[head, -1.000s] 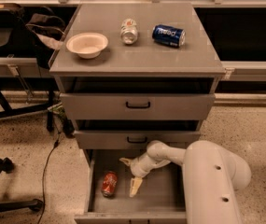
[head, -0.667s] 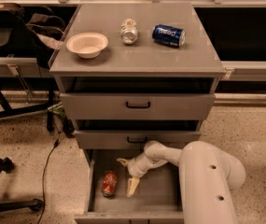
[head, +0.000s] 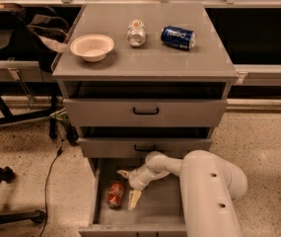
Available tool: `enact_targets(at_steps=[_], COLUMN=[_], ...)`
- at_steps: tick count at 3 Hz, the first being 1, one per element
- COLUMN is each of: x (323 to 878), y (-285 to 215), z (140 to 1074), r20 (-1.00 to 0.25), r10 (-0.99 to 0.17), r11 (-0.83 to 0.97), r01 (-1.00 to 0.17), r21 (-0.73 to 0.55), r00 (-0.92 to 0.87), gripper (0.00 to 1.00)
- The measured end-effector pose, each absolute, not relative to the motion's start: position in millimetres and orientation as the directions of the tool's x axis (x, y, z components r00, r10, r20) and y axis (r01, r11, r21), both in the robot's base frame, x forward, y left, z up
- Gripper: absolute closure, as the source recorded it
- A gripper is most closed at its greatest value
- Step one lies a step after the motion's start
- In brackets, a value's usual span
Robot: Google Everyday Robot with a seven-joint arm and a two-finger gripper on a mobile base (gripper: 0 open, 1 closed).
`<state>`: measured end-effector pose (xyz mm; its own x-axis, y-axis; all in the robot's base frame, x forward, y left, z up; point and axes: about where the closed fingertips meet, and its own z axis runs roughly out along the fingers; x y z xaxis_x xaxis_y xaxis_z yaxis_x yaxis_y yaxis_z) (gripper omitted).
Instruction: Pick coke can from bottom drawer and place on counter
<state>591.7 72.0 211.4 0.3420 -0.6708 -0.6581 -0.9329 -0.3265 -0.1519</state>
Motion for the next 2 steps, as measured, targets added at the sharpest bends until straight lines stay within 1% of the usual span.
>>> enact_targets(at_steps=[2], x=[588.9], y=[76.0], z=[196.9], r20=[-0.64], r10=[-0.731], r11=[-0.17], r01=[-0.972], r21=[-0.164], r00=[0.236], gripper=[0.0])
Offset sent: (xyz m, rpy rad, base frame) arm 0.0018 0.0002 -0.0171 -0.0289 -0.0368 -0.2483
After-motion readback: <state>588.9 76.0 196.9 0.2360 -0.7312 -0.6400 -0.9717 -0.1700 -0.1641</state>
